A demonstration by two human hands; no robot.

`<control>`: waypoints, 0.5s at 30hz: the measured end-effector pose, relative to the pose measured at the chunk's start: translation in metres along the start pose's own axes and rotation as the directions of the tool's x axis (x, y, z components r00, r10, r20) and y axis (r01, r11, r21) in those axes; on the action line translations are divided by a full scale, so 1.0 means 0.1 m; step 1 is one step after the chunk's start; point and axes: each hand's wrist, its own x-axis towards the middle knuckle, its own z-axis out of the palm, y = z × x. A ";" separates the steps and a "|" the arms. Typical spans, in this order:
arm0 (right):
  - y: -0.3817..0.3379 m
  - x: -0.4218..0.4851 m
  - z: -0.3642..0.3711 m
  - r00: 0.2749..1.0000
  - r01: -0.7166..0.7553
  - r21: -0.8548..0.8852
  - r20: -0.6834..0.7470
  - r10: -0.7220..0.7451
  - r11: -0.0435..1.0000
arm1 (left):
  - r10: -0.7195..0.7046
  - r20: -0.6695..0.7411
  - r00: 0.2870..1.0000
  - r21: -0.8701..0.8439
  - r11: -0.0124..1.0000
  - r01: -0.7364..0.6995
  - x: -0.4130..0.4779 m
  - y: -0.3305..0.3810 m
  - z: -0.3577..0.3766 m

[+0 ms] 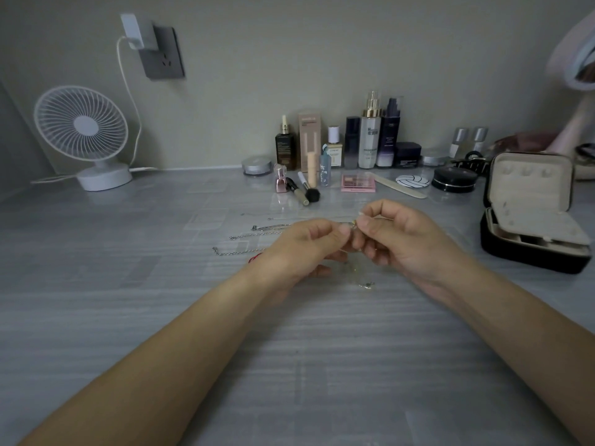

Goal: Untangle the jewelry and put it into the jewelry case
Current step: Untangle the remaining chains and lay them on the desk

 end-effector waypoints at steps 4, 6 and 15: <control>0.00 -0.01 -0.01 1.000 0.026 -0.057 0.000 -0.026 0.998 | 0.010 -0.063 0.998 0.076 0.997 -0.005 0.00 0.00 0.01; -0.01 0.00 -0.02 1.000 0.019 -0.046 -0.009 -0.019 0.999 | -0.023 -0.073 0.997 -0.023 1.000 0.022 0.01 0.03 0.00; -0.02 0.01 -0.03 1.000 0.016 0.025 0.020 -0.017 1.000 | -0.026 -0.028 0.999 0.050 0.998 0.028 -0.02 0.03 0.06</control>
